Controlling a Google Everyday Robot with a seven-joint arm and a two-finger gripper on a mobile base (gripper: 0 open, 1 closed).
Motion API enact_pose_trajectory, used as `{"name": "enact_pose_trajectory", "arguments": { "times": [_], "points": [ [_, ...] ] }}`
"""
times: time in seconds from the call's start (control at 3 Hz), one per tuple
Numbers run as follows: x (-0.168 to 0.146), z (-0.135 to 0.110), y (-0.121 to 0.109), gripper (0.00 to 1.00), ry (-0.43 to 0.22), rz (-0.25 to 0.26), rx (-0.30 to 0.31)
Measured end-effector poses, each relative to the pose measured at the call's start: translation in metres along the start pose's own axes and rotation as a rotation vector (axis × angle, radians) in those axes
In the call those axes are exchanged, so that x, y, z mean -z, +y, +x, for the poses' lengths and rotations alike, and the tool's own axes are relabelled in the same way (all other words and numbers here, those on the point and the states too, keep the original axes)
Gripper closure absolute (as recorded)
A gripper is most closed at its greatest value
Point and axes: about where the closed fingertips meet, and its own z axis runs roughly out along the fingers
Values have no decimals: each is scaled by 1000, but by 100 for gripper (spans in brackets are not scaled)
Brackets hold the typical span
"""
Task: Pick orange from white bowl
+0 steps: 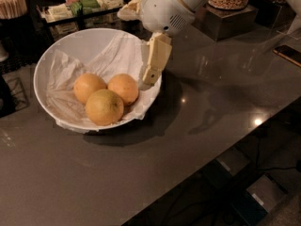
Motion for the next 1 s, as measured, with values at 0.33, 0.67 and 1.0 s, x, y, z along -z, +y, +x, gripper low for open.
{"name": "enact_pose_trajectory", "arguments": {
  "times": [0.33, 0.67, 1.0],
  "points": [
    [-37, 24, -9, 0, -4, -62, -9],
    [-38, 24, -9, 0, -4, -63, -9],
    [-49, 29, -7, 0, -4, -92, -25]
  ]
}}
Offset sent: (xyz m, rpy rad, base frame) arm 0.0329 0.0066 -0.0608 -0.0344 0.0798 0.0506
